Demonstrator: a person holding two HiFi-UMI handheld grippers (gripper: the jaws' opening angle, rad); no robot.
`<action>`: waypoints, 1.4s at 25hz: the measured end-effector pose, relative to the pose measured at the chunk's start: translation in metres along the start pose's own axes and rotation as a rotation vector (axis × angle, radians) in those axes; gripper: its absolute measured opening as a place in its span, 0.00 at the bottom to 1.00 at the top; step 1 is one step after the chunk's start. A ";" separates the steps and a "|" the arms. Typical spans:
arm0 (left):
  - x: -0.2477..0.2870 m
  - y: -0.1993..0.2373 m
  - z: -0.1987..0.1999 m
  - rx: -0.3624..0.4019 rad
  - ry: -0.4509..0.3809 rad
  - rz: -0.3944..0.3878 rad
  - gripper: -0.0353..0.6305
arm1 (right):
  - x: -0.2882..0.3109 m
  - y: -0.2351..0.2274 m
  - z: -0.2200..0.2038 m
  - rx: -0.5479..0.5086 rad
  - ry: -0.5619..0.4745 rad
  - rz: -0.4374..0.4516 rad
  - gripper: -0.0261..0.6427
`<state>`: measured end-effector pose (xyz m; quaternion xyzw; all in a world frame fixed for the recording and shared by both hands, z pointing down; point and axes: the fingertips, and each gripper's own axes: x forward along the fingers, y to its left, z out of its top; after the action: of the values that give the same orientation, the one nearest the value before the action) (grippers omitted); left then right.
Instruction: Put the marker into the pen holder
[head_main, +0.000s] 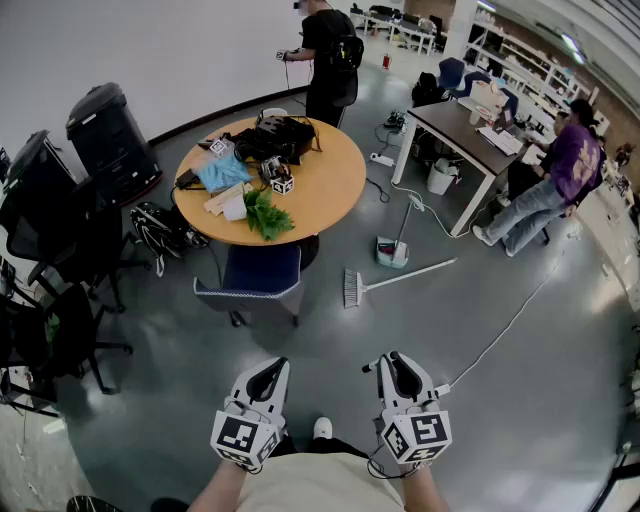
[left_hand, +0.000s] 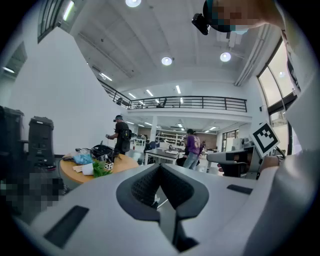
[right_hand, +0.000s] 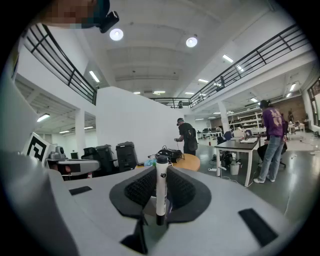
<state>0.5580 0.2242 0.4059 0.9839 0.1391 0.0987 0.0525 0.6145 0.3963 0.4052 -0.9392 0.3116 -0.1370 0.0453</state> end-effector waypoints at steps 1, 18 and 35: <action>-0.004 0.002 -0.002 -0.005 0.002 0.025 0.07 | 0.002 0.002 -0.002 -0.019 0.009 0.016 0.16; -0.181 0.094 -0.008 -0.095 -0.130 0.615 0.07 | 0.059 0.164 -0.021 -0.172 0.077 0.520 0.16; -0.427 0.169 -0.061 -0.192 -0.191 1.043 0.07 | 0.041 0.406 -0.077 -0.292 0.167 0.878 0.16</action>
<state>0.1880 -0.0537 0.4108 0.9179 -0.3829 0.0343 0.0986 0.3907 0.0463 0.4194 -0.7009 0.6979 -0.1347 -0.0591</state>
